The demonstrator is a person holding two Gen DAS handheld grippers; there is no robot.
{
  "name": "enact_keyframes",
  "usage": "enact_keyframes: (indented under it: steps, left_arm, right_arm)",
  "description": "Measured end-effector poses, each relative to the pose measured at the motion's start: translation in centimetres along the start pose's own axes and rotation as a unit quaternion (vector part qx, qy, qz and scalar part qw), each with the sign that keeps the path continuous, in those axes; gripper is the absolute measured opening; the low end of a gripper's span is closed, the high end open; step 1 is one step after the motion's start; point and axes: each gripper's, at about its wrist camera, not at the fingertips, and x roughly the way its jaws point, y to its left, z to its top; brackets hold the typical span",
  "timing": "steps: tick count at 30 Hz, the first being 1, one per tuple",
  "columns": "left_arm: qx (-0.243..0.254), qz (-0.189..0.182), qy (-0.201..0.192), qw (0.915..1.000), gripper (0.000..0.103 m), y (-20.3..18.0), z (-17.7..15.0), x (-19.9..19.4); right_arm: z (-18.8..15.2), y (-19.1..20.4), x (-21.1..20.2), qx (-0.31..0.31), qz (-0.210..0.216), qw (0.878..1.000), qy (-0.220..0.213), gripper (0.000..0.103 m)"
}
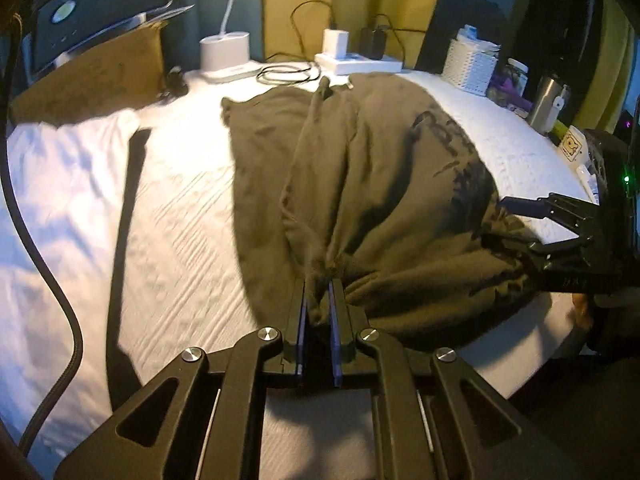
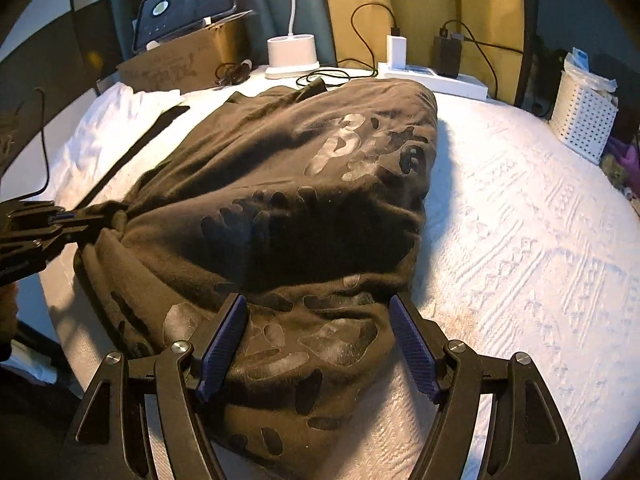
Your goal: Fold small clothes
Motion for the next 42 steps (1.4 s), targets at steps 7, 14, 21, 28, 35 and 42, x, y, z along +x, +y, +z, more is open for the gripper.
enact_keyframes:
  steps: [7,14,21,28,35,42]
  left_arm:
    - [-0.02,-0.003,0.003,0.9998,0.019,1.4,0.1,-1.8]
    - [-0.033,0.021,-0.033,0.9987,0.053,3.4,3.0,-2.8]
    - [0.003,0.007,-0.034,0.9994,0.054,2.4,7.7,0.8]
    - [0.032,-0.022,-0.022,0.999,0.054,1.4,12.2,5.5]
    - [0.042,-0.05,-0.005,0.9979,0.053,1.0,15.4,9.6]
    - [0.041,-0.089,0.011,0.9951,0.053,0.5,17.0,12.2]
  right_arm:
    - [0.1,-0.1,-0.4,0.004,0.005,1.0,0.008,0.077]
    - [1.2,-1.1,-1.9,0.01,0.002,1.0,-0.01,0.077]
    - [3.2,-3.0,-1.7,0.025,-0.01,0.999,-0.021,0.077]
    - [5.1,-5.5,-0.1,0.043,-0.02,0.999,-0.014,0.077]
    - [7.0,-7.5,1.6,0.052,-0.026,0.998,-0.008,0.077]
    - [8.2,-9.4,2.6,0.061,-0.029,0.998,-0.005,0.077]
